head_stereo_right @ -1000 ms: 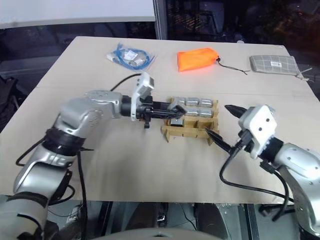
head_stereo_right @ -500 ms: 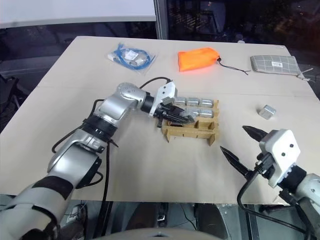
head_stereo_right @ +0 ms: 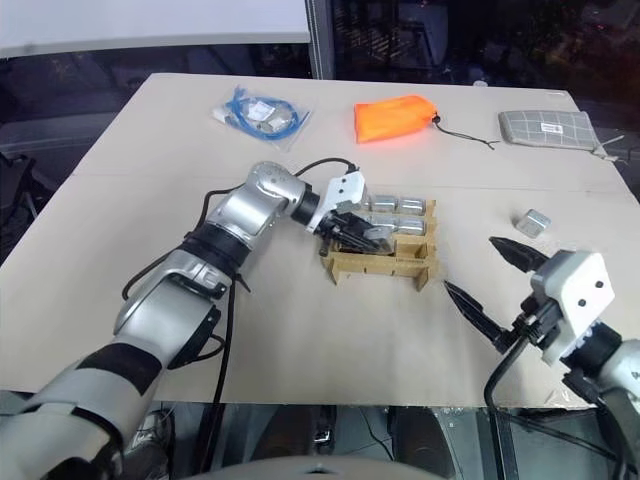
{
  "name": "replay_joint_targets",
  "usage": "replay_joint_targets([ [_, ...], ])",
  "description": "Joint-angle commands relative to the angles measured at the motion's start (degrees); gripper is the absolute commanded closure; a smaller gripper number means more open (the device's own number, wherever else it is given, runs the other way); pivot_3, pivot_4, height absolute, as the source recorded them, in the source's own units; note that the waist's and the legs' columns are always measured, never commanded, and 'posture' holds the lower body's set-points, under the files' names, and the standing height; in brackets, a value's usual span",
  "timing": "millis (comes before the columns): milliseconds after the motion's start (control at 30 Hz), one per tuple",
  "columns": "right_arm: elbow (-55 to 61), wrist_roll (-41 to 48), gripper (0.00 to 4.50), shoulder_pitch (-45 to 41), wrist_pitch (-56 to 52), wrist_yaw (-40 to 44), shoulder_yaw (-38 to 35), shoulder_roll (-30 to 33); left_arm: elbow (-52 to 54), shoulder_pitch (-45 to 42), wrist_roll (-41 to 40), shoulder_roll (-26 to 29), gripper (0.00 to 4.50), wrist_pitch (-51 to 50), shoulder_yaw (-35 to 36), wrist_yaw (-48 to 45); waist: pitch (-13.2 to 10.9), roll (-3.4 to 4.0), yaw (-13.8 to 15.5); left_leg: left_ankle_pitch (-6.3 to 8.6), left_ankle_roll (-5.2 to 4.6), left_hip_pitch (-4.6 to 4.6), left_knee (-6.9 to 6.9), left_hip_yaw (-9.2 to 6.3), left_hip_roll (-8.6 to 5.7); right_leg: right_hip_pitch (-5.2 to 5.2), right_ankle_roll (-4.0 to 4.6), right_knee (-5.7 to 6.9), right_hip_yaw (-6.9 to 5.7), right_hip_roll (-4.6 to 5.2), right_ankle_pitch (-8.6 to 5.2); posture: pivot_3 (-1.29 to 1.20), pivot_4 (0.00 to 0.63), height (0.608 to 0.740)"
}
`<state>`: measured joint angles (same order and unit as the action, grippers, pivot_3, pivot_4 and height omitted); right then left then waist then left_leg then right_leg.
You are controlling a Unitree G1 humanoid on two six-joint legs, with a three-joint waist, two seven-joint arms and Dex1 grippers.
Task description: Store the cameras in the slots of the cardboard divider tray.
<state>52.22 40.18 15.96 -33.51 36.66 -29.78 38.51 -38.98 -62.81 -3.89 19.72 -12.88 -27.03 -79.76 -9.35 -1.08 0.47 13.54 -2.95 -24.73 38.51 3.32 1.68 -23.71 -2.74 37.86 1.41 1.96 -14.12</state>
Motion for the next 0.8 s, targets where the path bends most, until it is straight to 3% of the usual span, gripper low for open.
replay_joint_targets([
  [33,-3.6,2.8,0.11,-4.7,0.2,3.2,-0.7,4.8,0.2,-1.9,1.8,0.1,3.74,0.1,1.1,-0.2,0.0,0.0,-0.1,0.0,0.0,0.0,0.0,0.02,-0.01,0.0,0.0,0.0,0.03,0.01,0.0,0.0,0.15,0.74],
  [300,-12.1,5.5,0.11,-8.4,0.2,11.5,-3.4,13.5,-0.6,-2.3,3.9,-0.1,3.74,-0.3,0.9,-0.5,0.0,0.0,0.2,0.0,-0.01,0.0,0.02,-0.04,-0.01,0.01,0.0,0.02,-0.02,-0.01,0.0,0.0,0.15,0.74],
  [433,-12.8,5.5,0.0,-8.7,0.6,11.8,-3.4,13.8,1.2,-2.0,3.8,-0.5,1.98,-1.2,1.5,-0.5,0.0,0.0,0.1,0.0,-0.01,0.0,0.02,-0.04,0.0,0.01,0.0,0.03,-0.01,-0.01,0.0,0.0,0.15,0.74],
  [567,-11.4,3.3,0.0,-8.7,0.6,8.1,-1.6,12.2,9.7,-1.3,-0.6,-0.1,0.23,-7.1,5.9,-0.4,0.0,0.0,0.2,0.0,-0.01,-0.03,0.06,-0.05,0.02,0.01,-0.01,0.05,-0.02,0.0,0.01,0.0,0.15,0.74],
  [700,-12.6,-5.1,0.0,-11.0,-2.4,-1.3,4.5,12.1,25.1,2.1,-9.3,1.6,0.23,-15.4,13.2,0.0,0.0,0.0,0.0,0.0,0.0,-0.07,0.11,-0.06,0.22,0.0,-0.01,0.06,-0.04,0.01,0.01,0.0,0.15,0.74],
  [800,-18.6,-12.4,0.0,-16.9,-6.8,-9.6,10.0,12.7,34.3,7.4,-13.1,1.6,0.23,-15.7,19.7,6.4,0.0,0.07,-0.2,-0.01,0.01,0.01,0.13,0.02,0.29,0.01,0.0,0.08,0.02,0.0,0.0,0.0,0.15,0.74],
])
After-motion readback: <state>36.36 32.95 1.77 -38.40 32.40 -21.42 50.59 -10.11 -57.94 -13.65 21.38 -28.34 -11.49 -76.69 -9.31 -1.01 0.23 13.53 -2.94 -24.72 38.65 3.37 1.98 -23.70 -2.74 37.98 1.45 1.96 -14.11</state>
